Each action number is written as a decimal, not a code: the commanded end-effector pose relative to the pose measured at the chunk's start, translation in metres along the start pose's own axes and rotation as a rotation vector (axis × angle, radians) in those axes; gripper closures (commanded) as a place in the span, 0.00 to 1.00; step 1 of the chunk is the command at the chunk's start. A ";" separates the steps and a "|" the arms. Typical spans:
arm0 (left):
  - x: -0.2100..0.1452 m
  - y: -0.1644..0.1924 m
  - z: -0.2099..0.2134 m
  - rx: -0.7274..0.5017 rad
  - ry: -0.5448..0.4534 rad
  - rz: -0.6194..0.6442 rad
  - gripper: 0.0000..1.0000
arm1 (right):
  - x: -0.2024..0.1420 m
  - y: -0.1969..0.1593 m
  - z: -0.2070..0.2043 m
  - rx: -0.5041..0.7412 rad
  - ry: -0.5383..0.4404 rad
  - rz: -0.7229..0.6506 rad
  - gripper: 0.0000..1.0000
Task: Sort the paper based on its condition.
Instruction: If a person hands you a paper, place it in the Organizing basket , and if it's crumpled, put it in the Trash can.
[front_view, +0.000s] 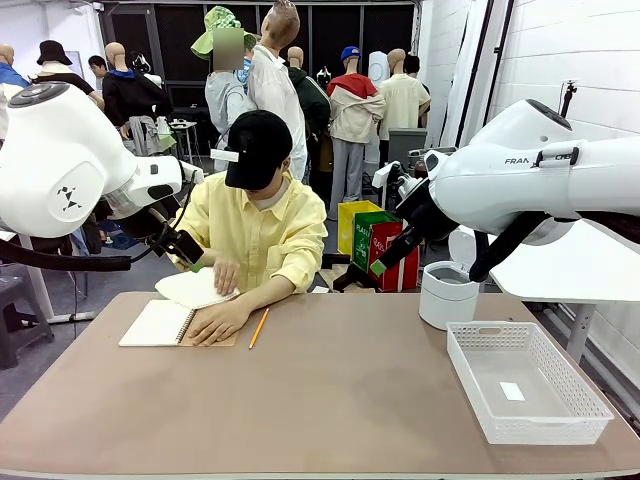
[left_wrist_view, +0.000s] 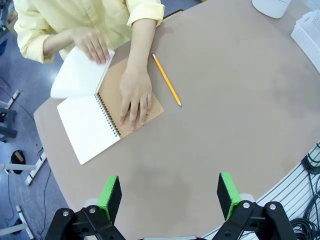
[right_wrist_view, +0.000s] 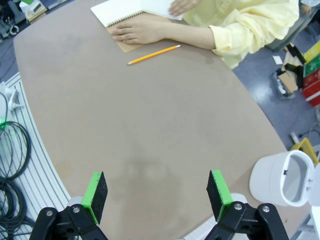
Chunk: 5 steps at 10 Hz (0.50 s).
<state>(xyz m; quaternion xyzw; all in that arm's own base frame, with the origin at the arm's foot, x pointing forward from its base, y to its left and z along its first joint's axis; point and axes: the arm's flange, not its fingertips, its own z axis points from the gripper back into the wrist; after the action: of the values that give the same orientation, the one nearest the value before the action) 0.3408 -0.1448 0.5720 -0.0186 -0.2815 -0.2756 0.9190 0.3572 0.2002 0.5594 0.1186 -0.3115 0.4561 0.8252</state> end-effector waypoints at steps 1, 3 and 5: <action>0.000 0.002 -0.001 0.002 -0.011 -0.008 0.00 | 0.000 0.001 0.000 -0.009 0.005 -0.011 0.00; 0.000 0.002 -0.001 0.002 -0.011 -0.008 0.00 | 0.000 0.001 0.000 -0.009 0.005 -0.011 0.00; 0.000 0.002 -0.001 0.002 -0.011 -0.008 0.00 | 0.000 0.001 0.000 -0.009 0.005 -0.011 0.00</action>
<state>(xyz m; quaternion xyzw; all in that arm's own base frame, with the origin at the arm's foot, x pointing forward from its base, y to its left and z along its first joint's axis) 0.3408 -0.1448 0.5720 -0.0186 -0.2815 -0.2756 0.9190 0.3572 0.2002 0.5594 0.1186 -0.3115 0.4561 0.8252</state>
